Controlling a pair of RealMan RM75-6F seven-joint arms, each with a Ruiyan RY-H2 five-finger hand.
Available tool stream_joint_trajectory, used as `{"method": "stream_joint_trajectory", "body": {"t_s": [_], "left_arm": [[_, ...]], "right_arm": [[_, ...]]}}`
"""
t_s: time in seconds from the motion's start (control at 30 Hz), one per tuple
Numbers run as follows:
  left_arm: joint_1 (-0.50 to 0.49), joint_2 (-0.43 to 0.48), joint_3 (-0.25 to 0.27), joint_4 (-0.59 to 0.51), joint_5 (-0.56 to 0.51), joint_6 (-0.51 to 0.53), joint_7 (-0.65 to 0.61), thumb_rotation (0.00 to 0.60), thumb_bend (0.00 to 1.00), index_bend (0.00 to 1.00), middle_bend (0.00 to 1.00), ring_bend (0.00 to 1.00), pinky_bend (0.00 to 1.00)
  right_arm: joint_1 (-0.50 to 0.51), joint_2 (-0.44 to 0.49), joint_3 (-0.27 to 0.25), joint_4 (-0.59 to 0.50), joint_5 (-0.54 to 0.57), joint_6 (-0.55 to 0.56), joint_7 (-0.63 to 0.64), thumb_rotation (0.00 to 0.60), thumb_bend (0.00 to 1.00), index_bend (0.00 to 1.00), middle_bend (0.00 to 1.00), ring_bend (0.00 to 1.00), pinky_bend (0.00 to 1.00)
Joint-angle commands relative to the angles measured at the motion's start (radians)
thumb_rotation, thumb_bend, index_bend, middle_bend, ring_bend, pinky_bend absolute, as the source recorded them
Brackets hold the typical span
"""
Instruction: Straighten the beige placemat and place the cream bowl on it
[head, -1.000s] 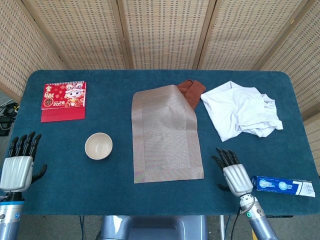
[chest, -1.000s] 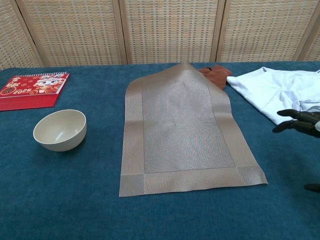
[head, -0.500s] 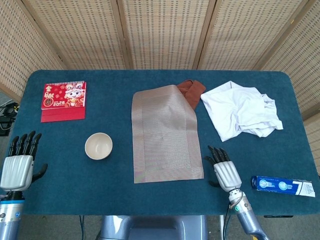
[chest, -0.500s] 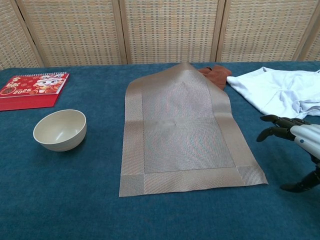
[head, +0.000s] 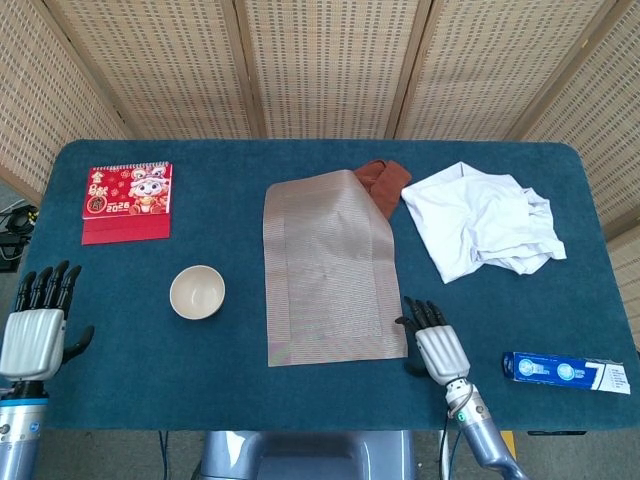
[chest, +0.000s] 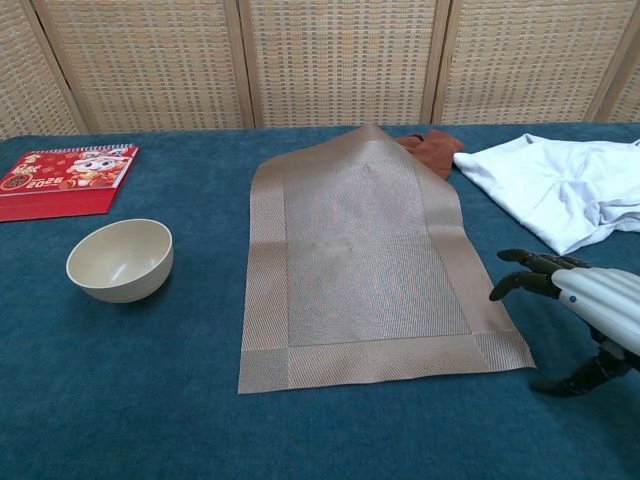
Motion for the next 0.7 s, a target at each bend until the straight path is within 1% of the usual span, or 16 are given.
{"method": "stream_joint_trajectory", "body": {"t_s": [0.03,0.2,0.37,0.47,0.57,0.7], "left_arm": [[0.001,0.001,-0.002,0.0,-0.001,-0.002,-0.003,0.6,0.28,0.0,0.0,0.0,0.0],[0.002,0.003,-0.006,0.001,-0.005,-0.009,-0.007,0.6,0.28,0.0,0.0,0.0,0.0],[0.003,0.004,-0.01,0.001,-0.007,-0.016,-0.009,0.6,0.28,0.0,0.0,0.0,0.0],[0.003,0.003,-0.011,0.002,-0.007,-0.019,-0.009,0.6,0.28,0.0,0.0,0.0,0.0],[0.005,0.003,-0.011,0.002,-0.004,-0.019,-0.009,0.6,0.28,0.0,0.0,0.0,0.0],[0.006,0.0,-0.011,0.001,0.0,-0.021,-0.007,0.6,0.28,0.0,0.0,0.0,0.0]], "right_arm": [[0.007,-0.015,0.004,0.014,-0.004,0.004,0.012,0.6,0.19,0.28,0.0,0.0,0.0],[0.019,-0.039,0.011,0.044,0.006,-0.009,0.016,0.6,0.29,0.3,0.0,0.0,0.0],[0.025,-0.061,0.012,0.074,0.012,-0.007,0.017,0.6,0.43,0.32,0.01,0.0,0.0],[0.025,-0.067,0.013,0.082,0.009,0.002,0.026,0.6,0.5,0.34,0.03,0.0,0.01],[0.025,-0.07,0.013,0.085,0.005,0.011,0.035,0.6,0.52,0.34,0.03,0.0,0.01],[0.026,-0.071,0.014,0.09,0.002,0.022,0.042,0.6,0.53,0.36,0.04,0.0,0.01]]}}
